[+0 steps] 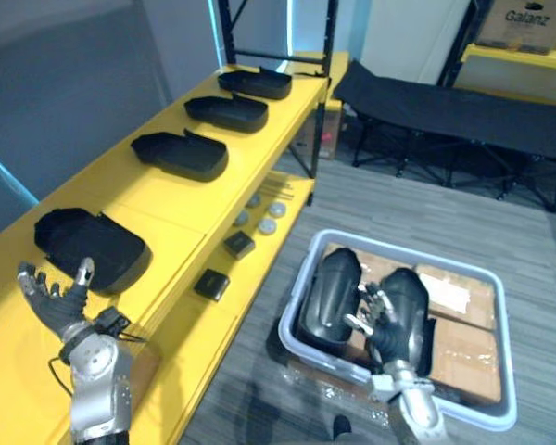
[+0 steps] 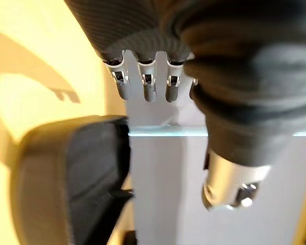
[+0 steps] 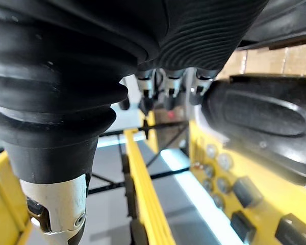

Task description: Walk over and take plastic housings, then place them on the shelf

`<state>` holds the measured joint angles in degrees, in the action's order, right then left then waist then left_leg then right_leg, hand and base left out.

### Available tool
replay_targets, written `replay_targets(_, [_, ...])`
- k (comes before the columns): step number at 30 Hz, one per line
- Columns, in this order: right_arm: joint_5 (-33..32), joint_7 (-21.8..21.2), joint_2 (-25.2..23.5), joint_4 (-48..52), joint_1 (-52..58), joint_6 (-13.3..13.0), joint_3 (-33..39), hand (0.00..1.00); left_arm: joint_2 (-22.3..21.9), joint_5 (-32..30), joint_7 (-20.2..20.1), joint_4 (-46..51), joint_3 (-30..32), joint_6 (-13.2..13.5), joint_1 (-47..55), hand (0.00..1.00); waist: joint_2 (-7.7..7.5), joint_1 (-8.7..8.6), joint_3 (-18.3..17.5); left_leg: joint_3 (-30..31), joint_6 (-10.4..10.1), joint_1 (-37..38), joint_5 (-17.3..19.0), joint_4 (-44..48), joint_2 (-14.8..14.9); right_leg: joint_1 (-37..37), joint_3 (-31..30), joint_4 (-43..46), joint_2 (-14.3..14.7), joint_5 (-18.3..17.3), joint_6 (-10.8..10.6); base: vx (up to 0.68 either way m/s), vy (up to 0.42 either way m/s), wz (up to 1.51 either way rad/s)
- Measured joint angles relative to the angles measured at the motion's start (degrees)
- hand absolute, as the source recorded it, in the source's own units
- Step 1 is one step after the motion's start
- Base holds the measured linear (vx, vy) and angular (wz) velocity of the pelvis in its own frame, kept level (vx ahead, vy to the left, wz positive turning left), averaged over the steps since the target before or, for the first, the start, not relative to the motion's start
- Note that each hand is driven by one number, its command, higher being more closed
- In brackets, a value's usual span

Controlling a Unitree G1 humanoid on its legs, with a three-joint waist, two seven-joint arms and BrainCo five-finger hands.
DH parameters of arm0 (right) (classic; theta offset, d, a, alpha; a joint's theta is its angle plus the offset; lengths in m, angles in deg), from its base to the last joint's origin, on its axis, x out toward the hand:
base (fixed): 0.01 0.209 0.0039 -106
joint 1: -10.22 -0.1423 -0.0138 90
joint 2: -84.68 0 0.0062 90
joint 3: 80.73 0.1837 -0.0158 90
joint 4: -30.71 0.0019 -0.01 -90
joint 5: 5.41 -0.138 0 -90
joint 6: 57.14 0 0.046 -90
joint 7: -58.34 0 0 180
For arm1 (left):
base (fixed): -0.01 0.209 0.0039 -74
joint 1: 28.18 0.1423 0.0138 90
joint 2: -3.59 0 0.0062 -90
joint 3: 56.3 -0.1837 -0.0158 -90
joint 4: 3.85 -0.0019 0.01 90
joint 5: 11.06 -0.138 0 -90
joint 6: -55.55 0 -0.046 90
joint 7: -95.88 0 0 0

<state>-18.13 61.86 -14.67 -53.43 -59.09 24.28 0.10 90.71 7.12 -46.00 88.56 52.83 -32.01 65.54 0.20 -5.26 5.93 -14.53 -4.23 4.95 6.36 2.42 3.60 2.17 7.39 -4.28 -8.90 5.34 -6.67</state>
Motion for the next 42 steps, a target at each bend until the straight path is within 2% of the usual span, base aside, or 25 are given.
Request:
replay_targets(10, [0.0,-1.1,0.0,-0.3,0.1,0.0,0.1,0.00,-0.2,0.0,3.1,-8.4,-0.5,-0.2,-2.8,0.00,-0.01,-0.31,0.0,-0.1,0.0,0.1,0.0,-0.1,0.0,0.0,-0.1,0.0,0.0,0.0,0.0,0.00,0.000,0.00])
replay_targets(14, [0.0,-1.1,0.0,-0.3,0.1,0.0,0.1,0.00,-0.3,0.8,3.5,-10.9,-2.3,-1.7,-2.9,0.00,-0.03,-0.32,0.0,-0.2,0.0,0.1,0.0,-0.1,0.0,-0.1,-0.2,0.0,0.0,0.0,0.0,0.00,0.000,0.00])
replay_targets(21, [0.0,-1.1,0.1,-0.3,0.3,0.0,0.1,0.00,-0.6,2.0,4.3,-11.1,-2.3,-2.5,-3.9,0.00,0.06,-0.32,-0.1,-0.2,0.0,0.1,0.0,-0.1,0.0,-0.1,-0.4,0.0,0.0,0.1,-0.1,0.00,0.000,0.00])
replay_targets(29, [0.0,-1.0,0.1,-0.3,0.3,0.0,0.0,0.00,-0.8,2.3,3.3,-9.9,-4.2,-3.8,-3.8,0.00,0.06,-0.19,-0.1,-0.2,0.0,0.1,0.0,0.0,-0.1,0.0,-0.4,0.0,0.0,0.1,-0.1,0.00,0.000,0.00])
replay_targets(36, [0.0,-0.9,0.1,-0.3,-0.3,0.0,0.0,0.00,-2.1,5.2,-1.1,-6.4,-6.8,-4.1,-3.7,0.00,-0.10,-0.14,-0.2,-0.2,0.0,0.1,0.0,0.0,-0.1,-0.1,-0.4,0.0,0.0,0.1,-0.1,0.00,0.000,0.00])
replay_targets(39, [0.0,-0.9,-0.1,-0.3,-1.0,-0.1,-0.1,0.00,-2.6,6.6,-3.0,-4.0,-9.8,-5.4,-3.7,0.00,-0.33,-0.16,-0.3,-0.2,0.0,0.1,0.0,0.0,-0.1,-0.1,-0.4,0.0,0.0,0.1,-0.1,0.00,0.000,0.00])
replay_targets(42, [0.0,-0.6,-0.1,-0.5,-1.2,-0.1,-0.1,0.00,-2.7,6.6,-3.4,-2.6,-11.5,-6.4,-3.8,0.00,-0.36,-0.29,-0.3,-0.2,0.0,0.1,0.0,0.0,-0.1,-0.1,-0.4,0.0,0.0,0.1,-0.1,0.00,0.000,0.00])
